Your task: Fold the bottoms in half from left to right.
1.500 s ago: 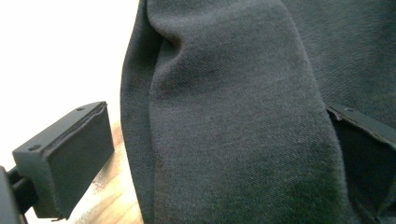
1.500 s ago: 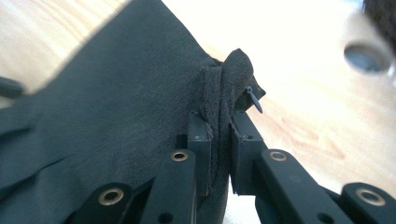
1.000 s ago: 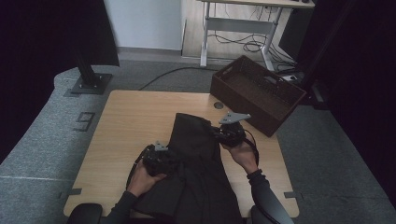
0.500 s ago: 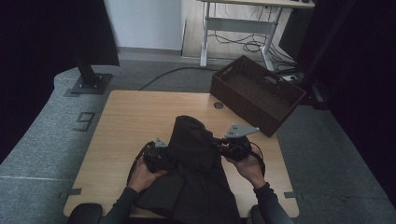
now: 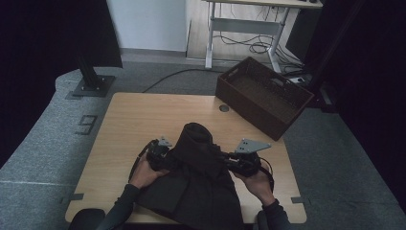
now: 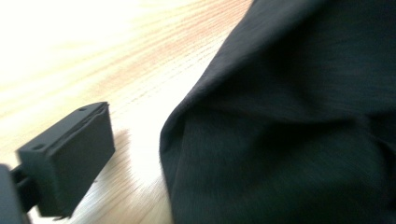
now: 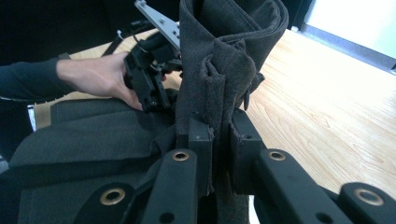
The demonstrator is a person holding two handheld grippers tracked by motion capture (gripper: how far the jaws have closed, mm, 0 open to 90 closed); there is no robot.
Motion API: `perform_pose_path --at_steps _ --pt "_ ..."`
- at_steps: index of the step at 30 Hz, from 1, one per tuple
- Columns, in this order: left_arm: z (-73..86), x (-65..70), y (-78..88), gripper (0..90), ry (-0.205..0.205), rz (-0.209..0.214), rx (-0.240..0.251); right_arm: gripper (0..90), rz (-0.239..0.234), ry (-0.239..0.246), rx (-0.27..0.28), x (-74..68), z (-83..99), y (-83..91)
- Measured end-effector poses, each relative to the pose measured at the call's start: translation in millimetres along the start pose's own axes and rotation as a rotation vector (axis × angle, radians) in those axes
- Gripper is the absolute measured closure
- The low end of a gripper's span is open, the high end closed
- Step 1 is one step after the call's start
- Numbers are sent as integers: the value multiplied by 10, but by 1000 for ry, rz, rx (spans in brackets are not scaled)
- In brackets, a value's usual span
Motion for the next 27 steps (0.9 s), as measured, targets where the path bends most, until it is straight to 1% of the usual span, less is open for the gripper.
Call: perform_pose_path --at_steps 1,3,4,5,7,9,10,11,14,18,21,23,25,27 --pt "-3 19 76 32 -6 -13 7 815 -1 0 0 -2 3 -1" --pt "26 21 180 67 7 -10 17 815 -1 -3 -1 -10 10 -6" --pt "48 13 200 86 16 -12 15 815 -1 -2 -1 -18 11 -5" --pt "86 -6 205 98 20 -16 1 815 -2 -1 -2 -28 12 -1" --pt "175 -55 156 95 30 -30 -27 815 -10 7 -1 -73 15 11" --pt "234 -112 97 74 77 -13 -21 814 -22 11 1 -125 23 23" --pt "242 -123 84 71 86 -13 -17 814 -28 13 1 -153 31 29" --pt "248 -135 74 67 88 -16 -13 814 -32 15 1 -175 39 33" --pt "255 -165 60 56 85 -38 -2 814 -65 19 -17 -280 92 61" --pt "261 -172 49 52 93 -52 15 814 -103 13 -41 -414 200 93" --pt "259 -166 33 51 109 -69 31 814 -145 -5 -66 -545 337 82" --pt "251 -166 23 50 117 -75 36 813 -165 -12 -85 -613 421 56" --pt "243 -165 14 49 126 -81 40 811 -187 -33 -99 -680 534 5" --pt "230 -170 4 49 132 -87 42 809 -197 -34 -123 -746 620 -66"
Point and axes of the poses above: each handheld gripper's, and its own axes: y roughly backward along the jaws, z roughly out of its underside, x roughly to its right, the point moved 2 cm from there along -y, roughly forward along the jaws, and after that the axes turned 12 degrees about y, right-handed, at the moved point
